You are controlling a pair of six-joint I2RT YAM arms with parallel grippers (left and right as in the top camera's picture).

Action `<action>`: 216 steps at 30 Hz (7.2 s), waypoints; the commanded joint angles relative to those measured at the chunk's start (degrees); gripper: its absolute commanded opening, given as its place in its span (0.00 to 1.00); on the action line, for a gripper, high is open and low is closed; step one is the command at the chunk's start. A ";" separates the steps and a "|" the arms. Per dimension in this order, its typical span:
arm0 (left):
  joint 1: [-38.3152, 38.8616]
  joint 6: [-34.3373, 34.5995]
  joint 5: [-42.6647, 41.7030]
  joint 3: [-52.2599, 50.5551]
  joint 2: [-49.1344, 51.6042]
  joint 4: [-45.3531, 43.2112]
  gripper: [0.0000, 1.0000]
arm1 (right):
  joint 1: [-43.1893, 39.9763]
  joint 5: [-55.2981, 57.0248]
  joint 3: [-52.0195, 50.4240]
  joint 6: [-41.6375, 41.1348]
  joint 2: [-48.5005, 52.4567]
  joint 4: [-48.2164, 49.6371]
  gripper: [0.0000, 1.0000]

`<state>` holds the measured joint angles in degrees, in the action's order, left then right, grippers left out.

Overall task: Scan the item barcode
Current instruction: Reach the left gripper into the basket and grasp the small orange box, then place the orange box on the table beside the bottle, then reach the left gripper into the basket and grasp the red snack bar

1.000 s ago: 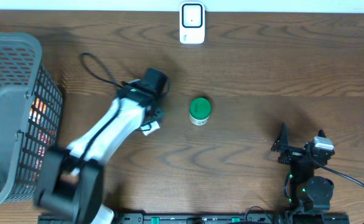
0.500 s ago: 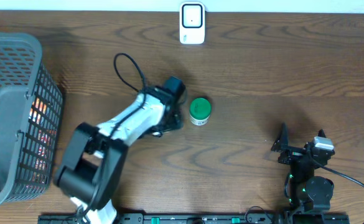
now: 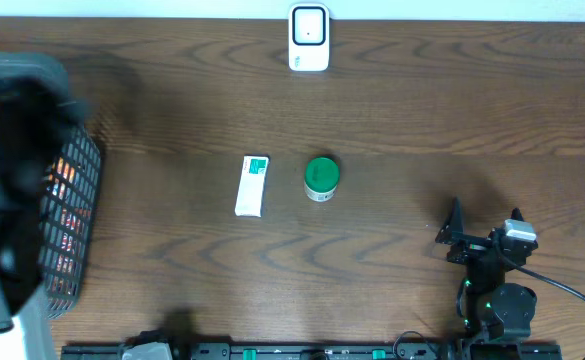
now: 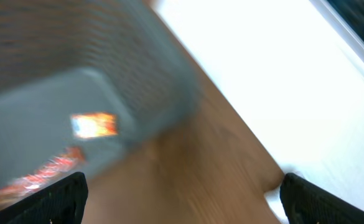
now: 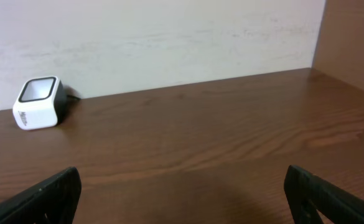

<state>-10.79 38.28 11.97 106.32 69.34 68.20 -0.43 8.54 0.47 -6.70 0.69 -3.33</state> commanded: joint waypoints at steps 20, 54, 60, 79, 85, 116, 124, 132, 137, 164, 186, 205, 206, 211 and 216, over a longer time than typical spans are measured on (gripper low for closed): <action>-23.67 -5.31 -6.60 -4.98 43.19 -4.28 0.98 | -0.24 -0.24 -0.15 0.79 -0.31 -0.13 0.99; -18.40 -5.05 -6.82 -4.96 61.13 -8.04 0.62 | -0.24 -0.24 -0.15 0.79 -0.31 -0.13 0.99; -19.96 -5.53 -6.80 -4.94 52.06 -4.72 0.61 | -0.24 -0.24 -0.15 0.79 -0.31 -0.13 0.99; -16.63 -6.86 -33.62 -4.48 -6.93 1.77 0.62 | -0.24 -0.22 -0.15 0.79 -0.31 -0.11 0.99; 1.31 -10.25 -30.93 -4.79 -11.08 7.34 0.62 | -0.24 -0.24 -0.15 0.79 -0.31 -0.11 0.99; 46.60 -31.41 -21.49 -47.95 26.16 -36.00 0.80 | -0.24 -0.24 -0.15 0.79 -0.31 -0.13 0.99; 45.59 -27.23 -11.08 -45.38 18.53 -27.39 0.95 | -0.24 -0.24 -0.15 0.79 -0.31 -0.13 0.99; 33.35 -24.55 -4.81 -33.16 -7.72 -19.80 0.98 | -0.24 -0.24 -0.15 0.79 -0.31 -0.13 0.99; 16.50 -24.74 -4.72 -26.16 -15.82 -19.89 0.98 | -0.24 -0.24 -0.15 0.79 -0.31 -0.13 0.99; -36.39 -14.38 -10.93 -26.29 17.14 -4.02 0.99 | -0.24 -0.24 -0.15 0.79 -0.31 -0.11 0.99; -36.41 -19.85 -4.96 -48.78 17.14 -21.75 0.98 | -0.24 -0.24 -0.15 0.79 -0.31 -0.11 0.99; -36.39 -42.05 -22.10 -48.78 17.70 -24.48 0.98 | -0.24 -0.22 -0.15 0.79 -0.31 -0.13 0.99; -36.39 -41.29 -22.08 -48.78 17.79 -24.98 0.98 | -0.24 -0.24 -0.15 0.79 -0.31 -0.11 0.99; -36.39 -41.29 -21.94 -48.78 18.01 -25.40 0.49 | -0.24 -0.24 -0.15 0.79 -0.31 -0.11 0.99; -36.39 -41.18 -22.12 -48.78 18.01 -24.59 0.07 | -0.24 -0.24 -0.15 0.79 -0.31 -0.11 0.99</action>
<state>-47.18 -2.96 -9.34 57.56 86.80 43.27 -0.43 8.51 0.47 -6.70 0.69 -3.33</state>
